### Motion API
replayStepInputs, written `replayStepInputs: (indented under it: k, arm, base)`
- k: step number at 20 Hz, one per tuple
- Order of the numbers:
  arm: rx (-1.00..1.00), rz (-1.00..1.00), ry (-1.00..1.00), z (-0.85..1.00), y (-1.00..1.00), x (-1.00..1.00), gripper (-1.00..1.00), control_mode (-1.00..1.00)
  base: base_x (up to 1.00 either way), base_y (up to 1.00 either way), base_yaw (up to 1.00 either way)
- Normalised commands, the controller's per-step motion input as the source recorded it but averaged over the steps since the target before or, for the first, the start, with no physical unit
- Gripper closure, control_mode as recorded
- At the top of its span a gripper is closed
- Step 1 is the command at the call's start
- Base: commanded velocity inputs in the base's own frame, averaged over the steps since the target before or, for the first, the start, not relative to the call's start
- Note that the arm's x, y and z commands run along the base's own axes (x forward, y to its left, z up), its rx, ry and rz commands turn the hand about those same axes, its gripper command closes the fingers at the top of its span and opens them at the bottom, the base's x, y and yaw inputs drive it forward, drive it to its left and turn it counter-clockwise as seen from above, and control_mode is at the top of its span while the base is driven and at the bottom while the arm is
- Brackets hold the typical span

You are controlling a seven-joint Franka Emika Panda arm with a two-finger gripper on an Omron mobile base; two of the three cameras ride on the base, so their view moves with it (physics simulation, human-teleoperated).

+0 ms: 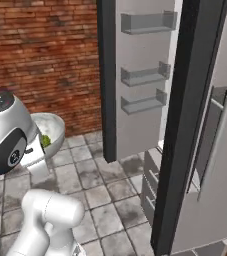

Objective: Place the bowl with the broccoli and carrot on the top shelf of the fridge. Place the bowl with the steaks on the second highest shelf of the fridge.

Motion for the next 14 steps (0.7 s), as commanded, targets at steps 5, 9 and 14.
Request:
replayStepInputs:
  k: [5, 9, 14]
  arm:
    - [0.00, 0.00, 0.00, 0.00, 0.00, 0.00, 1.00, 1.00]
    - [0.00, 0.00, 0.00, 0.00, 0.00, 0.00, 1.00, 1.00]
    - [0.00, 0.00, 0.00, 0.00, 0.00, 0.00, 1.00, 1.00]
  base:
    - [0.78, 0.52, -0.74]
    - [0.21, 0.14, -0.91]
    - [0.36, 0.21, -0.87]
